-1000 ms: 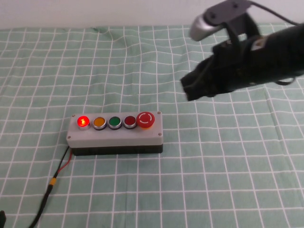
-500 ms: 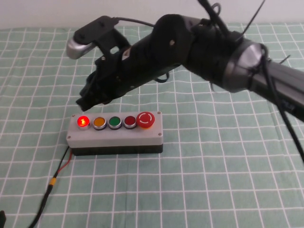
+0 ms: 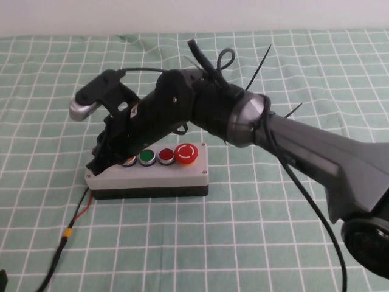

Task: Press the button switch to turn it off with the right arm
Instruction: 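Press the lit red button on the button box to turn it off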

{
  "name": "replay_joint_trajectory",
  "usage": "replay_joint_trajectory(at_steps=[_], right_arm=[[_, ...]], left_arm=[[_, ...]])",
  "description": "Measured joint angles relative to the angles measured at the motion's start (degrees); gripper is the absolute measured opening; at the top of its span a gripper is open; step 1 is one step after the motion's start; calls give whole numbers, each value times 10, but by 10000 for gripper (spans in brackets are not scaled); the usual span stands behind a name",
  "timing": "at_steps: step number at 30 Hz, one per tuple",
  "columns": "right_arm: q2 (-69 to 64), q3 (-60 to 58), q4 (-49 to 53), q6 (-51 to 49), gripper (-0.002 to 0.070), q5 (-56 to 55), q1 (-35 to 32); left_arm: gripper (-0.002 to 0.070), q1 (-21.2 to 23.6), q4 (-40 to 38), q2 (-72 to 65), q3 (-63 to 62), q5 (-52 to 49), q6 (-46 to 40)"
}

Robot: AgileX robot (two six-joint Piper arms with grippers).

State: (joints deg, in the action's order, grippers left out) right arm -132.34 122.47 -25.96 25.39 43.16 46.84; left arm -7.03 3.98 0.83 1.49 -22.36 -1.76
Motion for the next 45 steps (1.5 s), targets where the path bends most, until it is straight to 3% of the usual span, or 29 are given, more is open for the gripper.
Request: replay_joint_trajectory(at_steps=[9,18,25,31,45], right_arm=[[6,6,4,-21,-12,-28,0],[171,7,102,-30,-12,6,0],[316,-24,293,-247,-12,44,-6],[450,-158,419,-372,-12,21,-7],[860,-673,427,-469,-12,-113,-8]], left_arm=[[-3,0,0,0,0,0,0],[-3,0,0,0,0,0,0],[-3,0,0,0,0,0,0],[-3,0,0,0,0,0,0],[-3,0,0,0,0,0,0]])
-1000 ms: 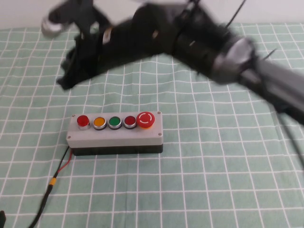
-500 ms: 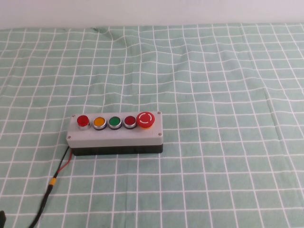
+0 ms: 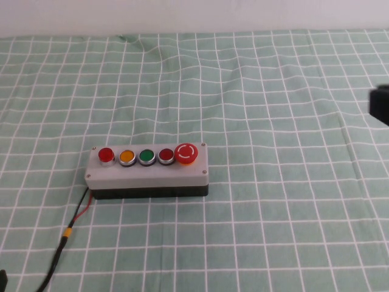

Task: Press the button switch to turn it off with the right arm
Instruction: 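Press the lit red button on the button box to turn it off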

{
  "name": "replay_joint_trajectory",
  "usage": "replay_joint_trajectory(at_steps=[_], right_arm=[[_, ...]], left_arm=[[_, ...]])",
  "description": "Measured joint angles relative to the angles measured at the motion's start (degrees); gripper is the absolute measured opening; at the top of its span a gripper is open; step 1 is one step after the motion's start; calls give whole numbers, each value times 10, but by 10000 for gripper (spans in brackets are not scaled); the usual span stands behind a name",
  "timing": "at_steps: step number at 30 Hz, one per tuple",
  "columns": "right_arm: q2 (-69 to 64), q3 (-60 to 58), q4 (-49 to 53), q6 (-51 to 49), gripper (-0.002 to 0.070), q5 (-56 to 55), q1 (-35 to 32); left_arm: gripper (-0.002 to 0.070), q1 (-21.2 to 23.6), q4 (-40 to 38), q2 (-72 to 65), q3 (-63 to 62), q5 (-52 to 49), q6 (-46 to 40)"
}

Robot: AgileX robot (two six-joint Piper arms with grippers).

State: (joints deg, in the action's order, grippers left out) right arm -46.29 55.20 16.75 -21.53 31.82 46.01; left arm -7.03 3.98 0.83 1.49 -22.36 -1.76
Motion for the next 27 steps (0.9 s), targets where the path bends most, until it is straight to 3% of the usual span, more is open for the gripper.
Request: replay_joint_trajectory(at_steps=[8,19,22,27], right_arm=[[160,-90,-25,-1,-15,5,0],[194,-94,-83,-3,-16,47,-5],[210,-97,-105,3,-16,49,-52],[241,-120,-85,62,-16,48,-206]], left_arm=[[-3,0,0,0,0,0,0],[-3,0,0,0,0,0,0],[-3,0,0,0,0,0,0],[-3,0,0,0,0,0,0]])
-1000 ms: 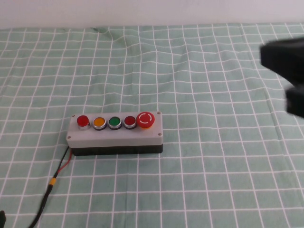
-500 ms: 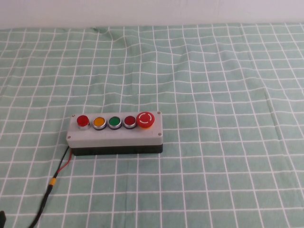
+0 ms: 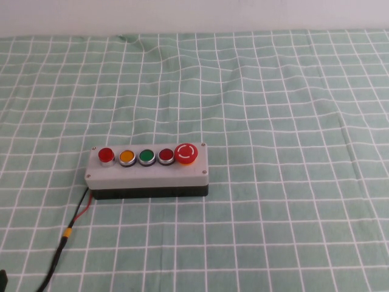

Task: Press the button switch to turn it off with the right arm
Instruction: 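Press the lit red button on the button box to turn it off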

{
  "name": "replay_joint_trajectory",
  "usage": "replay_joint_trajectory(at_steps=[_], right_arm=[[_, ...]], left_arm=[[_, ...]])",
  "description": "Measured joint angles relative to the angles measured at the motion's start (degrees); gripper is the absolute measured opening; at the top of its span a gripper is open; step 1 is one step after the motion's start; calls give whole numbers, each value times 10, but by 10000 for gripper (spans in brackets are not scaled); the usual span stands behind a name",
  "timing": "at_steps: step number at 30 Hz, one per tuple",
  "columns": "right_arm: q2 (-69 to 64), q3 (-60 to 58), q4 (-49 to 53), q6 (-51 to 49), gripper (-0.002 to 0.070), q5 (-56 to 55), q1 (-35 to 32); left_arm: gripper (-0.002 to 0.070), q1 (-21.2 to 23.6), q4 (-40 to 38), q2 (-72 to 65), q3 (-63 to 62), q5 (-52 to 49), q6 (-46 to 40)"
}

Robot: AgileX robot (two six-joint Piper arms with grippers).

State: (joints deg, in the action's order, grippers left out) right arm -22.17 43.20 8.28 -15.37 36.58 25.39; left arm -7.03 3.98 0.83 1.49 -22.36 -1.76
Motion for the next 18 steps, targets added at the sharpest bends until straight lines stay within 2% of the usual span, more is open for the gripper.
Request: replay_joint_trajectory(at_steps=[4,8,11,18], right_arm=[[46,-59,29,17,-16,-16,-127],[110,-134,48,19,-16,-68,-202],[161,-199,51,20,-16,-134,-228],[226,-364,30,19,-16,-249,-233]], left_arm=[[-3,0,0,0,0,0,0],[-3,0,0,0,0,0,0],[-3,0,0,0,0,0,0],[-3,0,0,0,0,0,0]])
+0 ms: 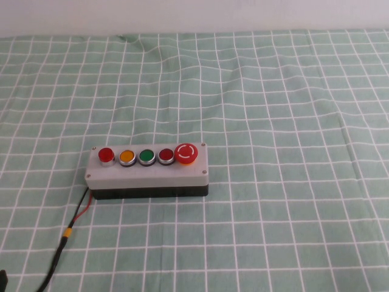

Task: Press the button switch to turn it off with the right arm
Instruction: 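Press the lit red button on the button box to turn it off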

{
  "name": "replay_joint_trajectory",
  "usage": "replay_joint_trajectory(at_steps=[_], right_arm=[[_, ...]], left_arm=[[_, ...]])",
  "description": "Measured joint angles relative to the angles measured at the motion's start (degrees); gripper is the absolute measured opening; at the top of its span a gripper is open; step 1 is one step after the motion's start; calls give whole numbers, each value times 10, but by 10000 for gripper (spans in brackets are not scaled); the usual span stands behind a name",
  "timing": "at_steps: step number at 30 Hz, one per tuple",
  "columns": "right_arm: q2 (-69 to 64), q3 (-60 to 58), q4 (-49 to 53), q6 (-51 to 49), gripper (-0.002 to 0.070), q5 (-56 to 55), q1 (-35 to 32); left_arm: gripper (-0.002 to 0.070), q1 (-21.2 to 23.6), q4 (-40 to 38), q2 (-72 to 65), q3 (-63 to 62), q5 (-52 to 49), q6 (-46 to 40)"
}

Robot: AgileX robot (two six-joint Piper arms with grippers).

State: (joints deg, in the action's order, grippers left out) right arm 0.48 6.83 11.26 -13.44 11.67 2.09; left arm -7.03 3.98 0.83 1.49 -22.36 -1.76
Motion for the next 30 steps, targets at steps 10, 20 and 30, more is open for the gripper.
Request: replay_joint_trajectory(at_steps=[10,20,30], right_arm=[[0,-83,-63,9,-16,100,0],[0,-83,-89,86,-16,108,0],[2,-83,-94,90,-16,108,0]], left_arm=[[-3,0,0,0,0,0,0],[-3,0,0,0,0,0,0],[-3,0,0,0,0,0,0]])
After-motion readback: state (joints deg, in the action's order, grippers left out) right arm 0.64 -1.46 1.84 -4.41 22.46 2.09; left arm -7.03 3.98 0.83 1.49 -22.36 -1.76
